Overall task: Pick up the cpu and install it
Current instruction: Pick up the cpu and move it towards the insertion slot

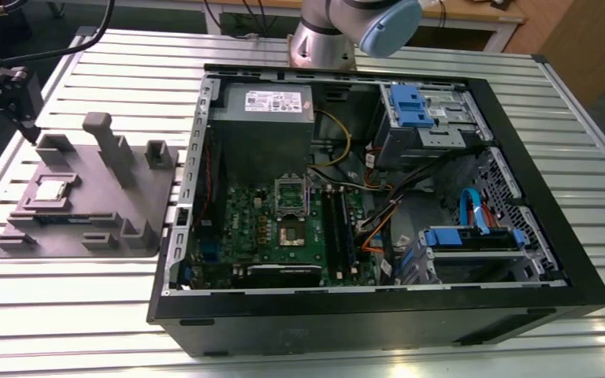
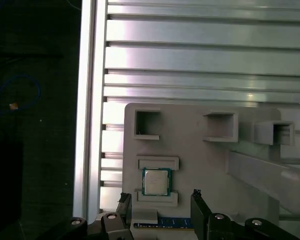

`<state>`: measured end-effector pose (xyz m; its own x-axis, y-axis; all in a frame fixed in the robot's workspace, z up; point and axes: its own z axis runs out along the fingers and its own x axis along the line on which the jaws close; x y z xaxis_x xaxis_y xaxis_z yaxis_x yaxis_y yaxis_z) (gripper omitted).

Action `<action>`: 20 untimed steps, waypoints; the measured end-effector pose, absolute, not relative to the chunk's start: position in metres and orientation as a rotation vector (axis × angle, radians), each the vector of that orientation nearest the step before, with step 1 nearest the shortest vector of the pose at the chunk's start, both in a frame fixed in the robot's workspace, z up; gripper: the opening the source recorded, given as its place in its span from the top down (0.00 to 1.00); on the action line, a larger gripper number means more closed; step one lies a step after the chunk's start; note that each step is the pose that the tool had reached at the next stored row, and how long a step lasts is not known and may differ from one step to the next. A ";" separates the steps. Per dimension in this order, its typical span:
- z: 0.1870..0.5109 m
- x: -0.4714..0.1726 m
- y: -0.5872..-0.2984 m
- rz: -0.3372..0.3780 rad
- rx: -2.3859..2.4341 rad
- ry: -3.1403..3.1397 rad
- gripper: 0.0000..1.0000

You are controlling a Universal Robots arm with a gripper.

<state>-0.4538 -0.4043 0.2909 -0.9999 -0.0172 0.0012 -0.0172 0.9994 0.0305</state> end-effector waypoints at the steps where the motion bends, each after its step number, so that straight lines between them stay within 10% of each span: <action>1: 0.290 -0.454 -0.405 -0.048 0.029 -3.140 0.41; 20: 0.271 -0.454 -0.411 -0.048 0.073 -3.153 0.34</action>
